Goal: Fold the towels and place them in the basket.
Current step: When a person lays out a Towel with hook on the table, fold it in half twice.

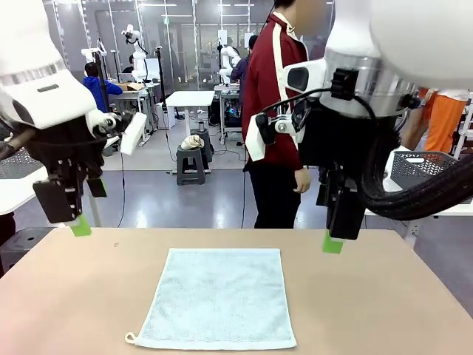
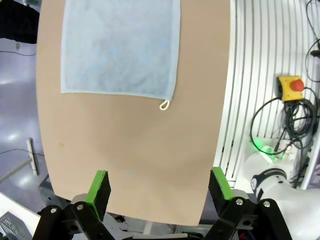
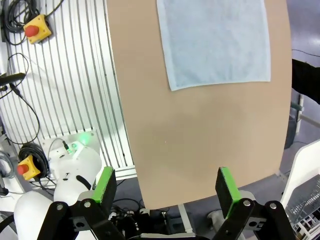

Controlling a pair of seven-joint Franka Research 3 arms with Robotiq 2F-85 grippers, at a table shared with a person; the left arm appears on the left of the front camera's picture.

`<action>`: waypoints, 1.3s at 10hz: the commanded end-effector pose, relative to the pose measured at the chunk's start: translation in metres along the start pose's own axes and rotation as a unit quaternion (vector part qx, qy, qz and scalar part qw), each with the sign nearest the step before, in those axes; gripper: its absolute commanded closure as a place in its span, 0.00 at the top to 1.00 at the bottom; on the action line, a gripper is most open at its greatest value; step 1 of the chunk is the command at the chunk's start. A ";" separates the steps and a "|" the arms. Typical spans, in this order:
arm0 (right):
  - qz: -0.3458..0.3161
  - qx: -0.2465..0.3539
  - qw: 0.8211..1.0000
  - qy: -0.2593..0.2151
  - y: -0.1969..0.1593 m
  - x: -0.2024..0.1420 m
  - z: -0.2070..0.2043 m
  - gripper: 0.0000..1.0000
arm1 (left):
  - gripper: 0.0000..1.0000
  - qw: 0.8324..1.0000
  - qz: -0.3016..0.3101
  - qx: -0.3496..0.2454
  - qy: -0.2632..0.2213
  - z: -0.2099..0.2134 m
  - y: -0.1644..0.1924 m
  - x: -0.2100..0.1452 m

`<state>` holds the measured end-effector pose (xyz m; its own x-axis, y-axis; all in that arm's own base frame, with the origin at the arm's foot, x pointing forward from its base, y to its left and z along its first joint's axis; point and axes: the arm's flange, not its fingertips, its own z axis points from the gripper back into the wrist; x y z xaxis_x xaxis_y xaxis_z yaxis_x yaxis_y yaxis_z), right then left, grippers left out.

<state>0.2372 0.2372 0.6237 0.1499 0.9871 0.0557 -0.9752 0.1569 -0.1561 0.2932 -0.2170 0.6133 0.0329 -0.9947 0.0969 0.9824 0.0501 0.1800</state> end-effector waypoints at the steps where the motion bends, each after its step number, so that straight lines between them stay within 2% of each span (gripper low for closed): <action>1: 0.017 0.005 1.000 0.001 -0.012 0.002 -0.037 1.00 | 1.00 1.000 -0.007 -0.012 0.001 -0.045 0.004 0.008; 4: 0.020 0.035 0.999 -0.002 -0.023 0.000 -0.090 1.00 | 1.00 0.999 0.000 -0.035 0.005 -0.108 -0.001 0.021; 8: 0.029 0.064 0.997 -0.009 -0.027 0.000 -0.159 1.00 | 1.00 0.998 -0.022 -0.061 -0.009 -0.185 -0.005 0.027; 13: 0.041 0.065 0.997 -0.003 -0.028 0.006 -0.230 1.00 | 1.00 0.998 -0.033 -0.059 0.004 -0.238 -0.013 0.016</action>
<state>0.2965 0.2458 0.4152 0.1024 0.9944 0.0261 -0.9942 0.1031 -0.0292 0.3216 -0.2569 0.3922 -0.0005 -0.9978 0.0669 0.9990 0.0025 0.0446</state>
